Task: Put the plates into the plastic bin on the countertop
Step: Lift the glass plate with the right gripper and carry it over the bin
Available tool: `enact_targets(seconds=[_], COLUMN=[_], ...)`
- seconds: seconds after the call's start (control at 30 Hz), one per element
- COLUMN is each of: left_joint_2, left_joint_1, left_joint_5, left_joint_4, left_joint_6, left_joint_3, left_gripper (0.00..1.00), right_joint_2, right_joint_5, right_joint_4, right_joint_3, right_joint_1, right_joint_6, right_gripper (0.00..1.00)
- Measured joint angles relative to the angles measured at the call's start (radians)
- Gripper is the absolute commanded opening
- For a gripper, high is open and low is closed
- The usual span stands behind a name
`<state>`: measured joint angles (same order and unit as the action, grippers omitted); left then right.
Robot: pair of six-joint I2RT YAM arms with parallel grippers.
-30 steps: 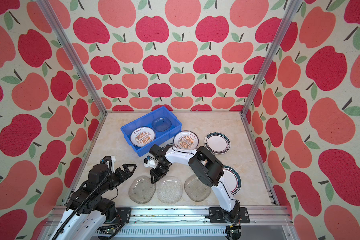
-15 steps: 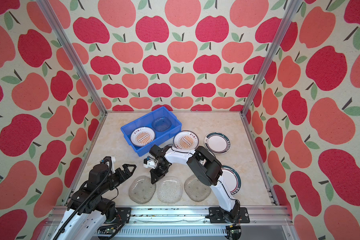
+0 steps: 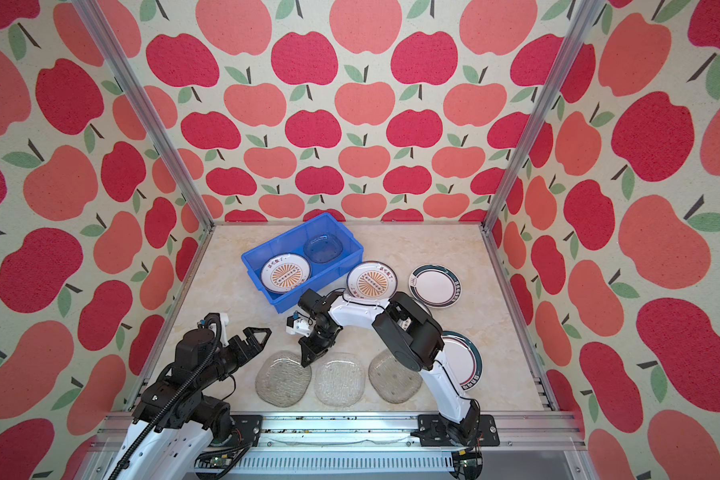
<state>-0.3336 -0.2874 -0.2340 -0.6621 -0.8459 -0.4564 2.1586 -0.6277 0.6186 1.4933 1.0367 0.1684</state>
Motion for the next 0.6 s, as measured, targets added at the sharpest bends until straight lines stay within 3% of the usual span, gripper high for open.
enact_targets(seconds=[0.27,0.43,0.6], left_joint_2=[-0.139,-0.230,-0.333], left_joint_1=[0.002,0.002,0.002], left_joint_5=[0.079,0.101,0.103], left_joint_4=[0.016,0.092,0.193], left_joint_6=[0.064,0.111,0.131], left_joint_3=[-0.102,-0.160,-0.173], left_gripper=[0.99,1.00,0.83], right_joint_2=[-0.084,-0.203,-0.294], right_joint_5=[0.023,0.132,0.232], right_joint_4=[0.031,0.097,0.123], right_joint_3=[0.029,0.081,0.109], right_joint_1=[-0.099,-0.187,-0.241], right_joint_6=[0.060,0.096,0.152], right_gripper=[0.00,0.00,0.00])
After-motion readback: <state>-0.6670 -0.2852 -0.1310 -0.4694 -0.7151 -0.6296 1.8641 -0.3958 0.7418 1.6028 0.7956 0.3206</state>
